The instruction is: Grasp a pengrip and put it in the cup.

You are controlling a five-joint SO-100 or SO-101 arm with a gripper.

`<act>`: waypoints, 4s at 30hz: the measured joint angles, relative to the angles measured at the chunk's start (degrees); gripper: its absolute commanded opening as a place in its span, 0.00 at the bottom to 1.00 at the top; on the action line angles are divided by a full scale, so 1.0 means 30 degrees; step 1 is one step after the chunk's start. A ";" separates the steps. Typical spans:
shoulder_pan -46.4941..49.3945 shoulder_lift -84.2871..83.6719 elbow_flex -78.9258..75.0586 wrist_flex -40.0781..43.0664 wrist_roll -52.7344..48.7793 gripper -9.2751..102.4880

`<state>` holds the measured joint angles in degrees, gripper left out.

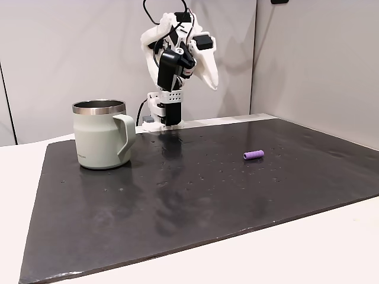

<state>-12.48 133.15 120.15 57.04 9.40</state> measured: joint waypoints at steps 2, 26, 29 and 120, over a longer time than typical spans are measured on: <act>-0.0264 -0.2139 -0.2021 0.0791 0.0908 0.18; -0.1934 -2.2119 -2.0859 0.8936 0.4307 0.24; -0.1934 -2.3350 -2.1885 0.9434 0.4307 0.24; 1.2539 -1.0957 -2.0859 1.3125 -0.7969 0.08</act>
<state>25.14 100.28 57.57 96.42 -14.50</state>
